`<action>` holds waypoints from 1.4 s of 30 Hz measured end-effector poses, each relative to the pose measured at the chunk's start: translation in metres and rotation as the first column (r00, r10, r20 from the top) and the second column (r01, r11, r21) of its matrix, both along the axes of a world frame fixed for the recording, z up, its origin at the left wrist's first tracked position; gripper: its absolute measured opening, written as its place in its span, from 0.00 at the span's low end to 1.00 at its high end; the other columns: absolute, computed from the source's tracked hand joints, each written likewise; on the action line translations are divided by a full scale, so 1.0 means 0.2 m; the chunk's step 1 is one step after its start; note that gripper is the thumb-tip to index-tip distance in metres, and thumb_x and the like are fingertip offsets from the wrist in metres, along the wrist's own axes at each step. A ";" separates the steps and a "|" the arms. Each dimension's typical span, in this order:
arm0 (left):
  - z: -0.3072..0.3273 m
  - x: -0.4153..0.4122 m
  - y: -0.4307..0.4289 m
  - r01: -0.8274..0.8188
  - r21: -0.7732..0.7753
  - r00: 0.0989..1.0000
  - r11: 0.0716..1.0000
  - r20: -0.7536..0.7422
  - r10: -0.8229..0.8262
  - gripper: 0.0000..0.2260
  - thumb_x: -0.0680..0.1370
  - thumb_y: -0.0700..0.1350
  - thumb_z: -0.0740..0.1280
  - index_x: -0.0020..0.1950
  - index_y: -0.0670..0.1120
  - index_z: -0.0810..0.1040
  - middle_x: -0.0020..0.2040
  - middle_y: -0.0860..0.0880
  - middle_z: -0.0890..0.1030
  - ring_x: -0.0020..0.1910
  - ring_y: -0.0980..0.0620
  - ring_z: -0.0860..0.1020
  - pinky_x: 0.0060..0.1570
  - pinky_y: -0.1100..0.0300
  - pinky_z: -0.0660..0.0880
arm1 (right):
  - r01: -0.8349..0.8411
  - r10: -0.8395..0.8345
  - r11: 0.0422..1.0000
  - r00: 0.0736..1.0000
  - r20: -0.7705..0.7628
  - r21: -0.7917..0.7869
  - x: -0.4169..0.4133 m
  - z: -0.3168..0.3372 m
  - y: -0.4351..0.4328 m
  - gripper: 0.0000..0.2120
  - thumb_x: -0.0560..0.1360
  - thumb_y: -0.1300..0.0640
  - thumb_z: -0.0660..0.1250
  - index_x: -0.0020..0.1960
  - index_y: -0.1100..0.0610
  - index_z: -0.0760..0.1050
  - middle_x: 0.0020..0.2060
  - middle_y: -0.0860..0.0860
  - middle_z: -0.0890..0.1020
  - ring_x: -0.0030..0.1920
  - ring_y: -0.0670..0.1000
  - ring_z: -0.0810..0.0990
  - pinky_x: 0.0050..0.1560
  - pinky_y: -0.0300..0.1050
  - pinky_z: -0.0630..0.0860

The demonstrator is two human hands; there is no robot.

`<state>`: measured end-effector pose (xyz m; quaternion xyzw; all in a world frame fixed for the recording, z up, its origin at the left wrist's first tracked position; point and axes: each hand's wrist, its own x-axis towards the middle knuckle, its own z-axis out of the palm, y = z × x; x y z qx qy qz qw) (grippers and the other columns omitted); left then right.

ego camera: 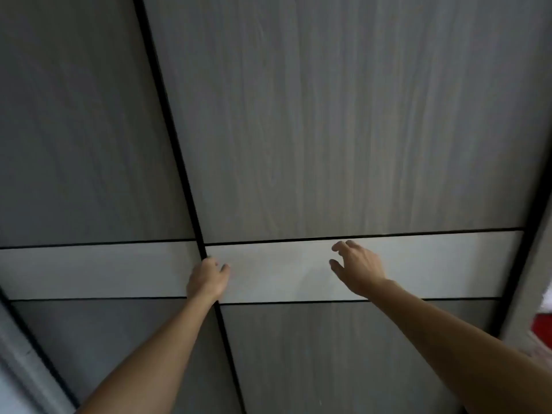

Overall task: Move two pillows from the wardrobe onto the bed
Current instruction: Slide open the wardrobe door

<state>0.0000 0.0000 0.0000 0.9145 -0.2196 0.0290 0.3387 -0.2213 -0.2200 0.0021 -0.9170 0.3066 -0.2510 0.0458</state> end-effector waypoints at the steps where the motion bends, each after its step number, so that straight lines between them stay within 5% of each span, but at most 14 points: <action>1: 0.00 0.05 -0.02 -0.029 -0.013 1.000 0.999 0.011 0.030 0.15 0.77 0.51 0.63 0.54 0.40 0.76 0.54 0.39 0.81 0.51 0.39 0.78 0.48 0.51 0.75 | -0.031 0.031 0.999 0.999 0.022 0.008 0.07 -0.02 -0.02 0.16 0.76 0.47 0.62 0.60 0.53 0.72 0.55 0.51 0.80 0.52 0.55 0.79 0.45 0.46 0.74; 7: -0.12 0.36 -0.09 -0.159 0.094 0.984 0.983 0.091 0.150 0.18 0.78 0.56 0.60 0.49 0.40 0.75 0.49 0.37 0.81 0.49 0.36 0.79 0.45 0.49 0.75 | -0.051 0.057 0.998 0.991 0.122 -0.045 0.40 -0.11 -0.05 0.11 0.74 0.47 0.63 0.39 0.53 0.72 0.36 0.51 0.82 0.36 0.61 0.79 0.30 0.44 0.64; 14: -0.26 0.60 -0.01 -0.029 0.194 0.961 0.981 0.275 -0.026 0.21 0.78 0.61 0.55 0.45 0.43 0.73 0.41 0.38 0.81 0.42 0.37 0.79 0.40 0.49 0.76 | 0.038 -0.013 0.988 0.986 0.167 -0.149 0.55 -0.20 -0.03 0.11 0.72 0.49 0.70 0.37 0.54 0.73 0.20 0.52 0.76 0.21 0.59 0.75 0.26 0.40 0.60; 31: -0.31 1.07 0.37 0.155 0.199 0.909 0.968 0.355 -0.219 0.19 0.79 0.58 0.55 0.43 0.43 0.71 0.36 0.38 0.81 0.36 0.36 0.79 0.34 0.51 0.73 | 0.189 -0.189 0.982 0.972 0.143 0.015 0.99 -0.25 0.42 0.10 0.77 0.44 0.59 0.46 0.51 0.69 0.34 0.54 0.84 0.37 0.62 0.80 0.34 0.48 0.69; 42: -0.33 1.54 0.81 -0.014 0.125 0.954 0.992 0.299 -0.025 0.20 0.79 0.58 0.55 0.44 0.42 0.71 0.39 0.35 0.80 0.39 0.35 0.79 0.37 0.49 0.72 | 0.029 -0.023 0.998 0.994 0.109 -0.060 1.49 -0.25 0.81 0.06 0.75 0.47 0.62 0.45 0.49 0.71 0.27 0.51 0.80 0.29 0.60 0.78 0.28 0.44 0.63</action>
